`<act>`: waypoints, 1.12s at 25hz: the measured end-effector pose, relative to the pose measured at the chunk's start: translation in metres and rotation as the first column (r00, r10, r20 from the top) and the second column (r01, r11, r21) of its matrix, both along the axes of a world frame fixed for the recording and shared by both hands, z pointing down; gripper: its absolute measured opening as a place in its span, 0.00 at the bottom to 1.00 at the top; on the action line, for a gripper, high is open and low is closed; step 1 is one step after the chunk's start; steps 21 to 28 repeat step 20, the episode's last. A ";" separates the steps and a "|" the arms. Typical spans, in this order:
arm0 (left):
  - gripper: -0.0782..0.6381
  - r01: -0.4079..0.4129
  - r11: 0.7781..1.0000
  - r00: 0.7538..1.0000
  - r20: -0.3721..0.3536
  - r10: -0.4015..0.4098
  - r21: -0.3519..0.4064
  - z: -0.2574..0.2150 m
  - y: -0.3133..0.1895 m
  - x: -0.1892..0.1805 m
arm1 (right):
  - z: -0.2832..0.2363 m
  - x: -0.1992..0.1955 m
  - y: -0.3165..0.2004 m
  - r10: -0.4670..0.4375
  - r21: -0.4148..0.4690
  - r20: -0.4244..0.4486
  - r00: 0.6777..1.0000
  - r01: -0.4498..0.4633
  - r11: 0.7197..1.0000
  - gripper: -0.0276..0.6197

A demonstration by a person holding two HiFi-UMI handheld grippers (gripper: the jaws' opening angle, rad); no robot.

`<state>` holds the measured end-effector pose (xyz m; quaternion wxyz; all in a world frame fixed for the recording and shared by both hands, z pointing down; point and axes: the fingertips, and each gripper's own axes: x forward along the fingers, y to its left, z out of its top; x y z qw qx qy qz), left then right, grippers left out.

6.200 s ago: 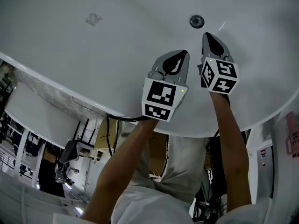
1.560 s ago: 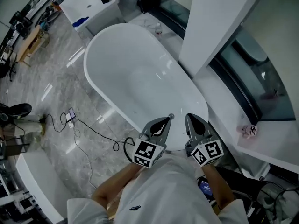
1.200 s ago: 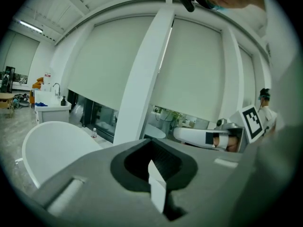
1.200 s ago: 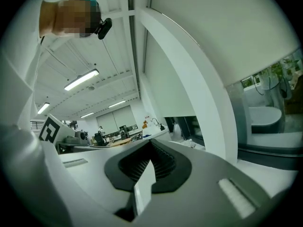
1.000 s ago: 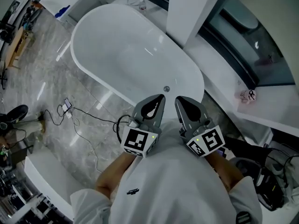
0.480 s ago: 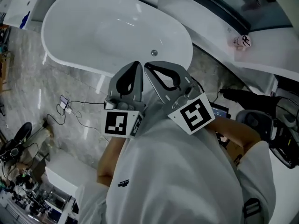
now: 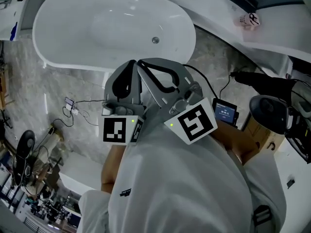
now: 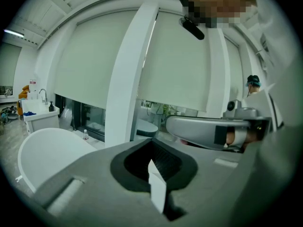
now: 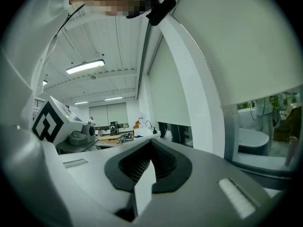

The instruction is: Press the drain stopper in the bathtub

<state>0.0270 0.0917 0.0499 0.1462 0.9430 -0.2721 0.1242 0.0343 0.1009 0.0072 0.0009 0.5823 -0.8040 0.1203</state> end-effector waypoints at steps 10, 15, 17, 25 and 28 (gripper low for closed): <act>0.11 -0.009 1.000 1.000 -0.010 0.009 -0.028 0.003 -0.003 0.011 | 0.004 0.014 -0.003 0.032 -0.015 0.021 0.999 -0.031 0.999 0.03; 0.11 0.000 1.000 1.000 -0.011 0.000 -0.029 0.004 0.000 0.014 | 0.007 0.019 0.001 0.025 -0.024 0.024 0.999 -0.025 0.999 0.03; 0.12 0.003 1.000 1.000 -0.012 -0.004 -0.031 0.004 0.000 0.014 | 0.008 0.021 0.002 0.023 -0.031 0.018 1.000 -0.022 0.999 0.03; 0.12 0.009 0.999 1.000 -0.013 -0.009 -0.034 0.003 -0.003 0.012 | 0.006 0.023 0.000 0.027 -0.031 0.008 1.000 -0.027 0.999 0.03; 0.12 0.009 0.999 1.000 -0.013 -0.009 -0.034 0.003 -0.003 0.012 | 0.006 0.023 0.000 0.027 -0.031 0.008 1.000 -0.027 0.999 0.03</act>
